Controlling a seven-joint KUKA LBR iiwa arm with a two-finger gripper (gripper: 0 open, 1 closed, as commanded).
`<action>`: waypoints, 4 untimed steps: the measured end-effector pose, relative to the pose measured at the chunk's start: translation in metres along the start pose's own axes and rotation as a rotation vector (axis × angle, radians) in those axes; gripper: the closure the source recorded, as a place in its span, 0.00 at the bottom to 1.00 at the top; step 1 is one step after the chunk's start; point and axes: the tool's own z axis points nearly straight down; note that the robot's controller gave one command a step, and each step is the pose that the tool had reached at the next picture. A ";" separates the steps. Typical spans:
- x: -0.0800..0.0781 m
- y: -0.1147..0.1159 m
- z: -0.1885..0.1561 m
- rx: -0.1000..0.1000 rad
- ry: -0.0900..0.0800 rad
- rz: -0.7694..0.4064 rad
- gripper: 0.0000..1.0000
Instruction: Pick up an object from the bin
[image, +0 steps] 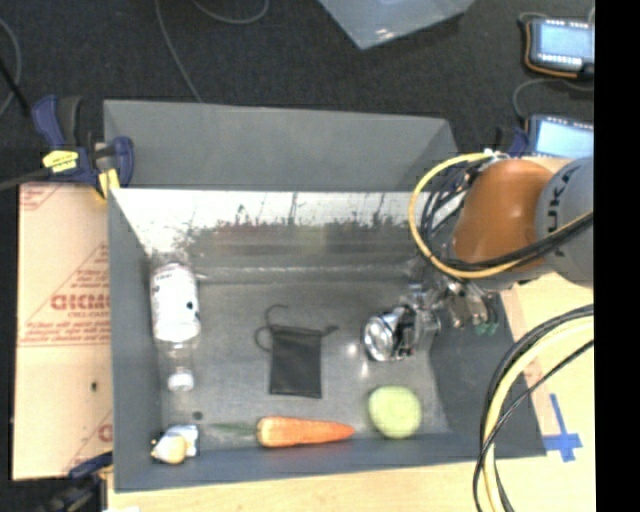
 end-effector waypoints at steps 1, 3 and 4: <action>-0.048 -0.020 0.016 -0.018 -0.005 0.015 1.00; -0.061 -0.020 0.017 -0.021 -0.007 0.024 1.00; -0.060 -0.017 -0.135 -0.013 -0.015 0.022 1.00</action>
Offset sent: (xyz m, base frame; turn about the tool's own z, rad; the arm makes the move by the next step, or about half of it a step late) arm 0.0000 0.0000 0.0000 0.0000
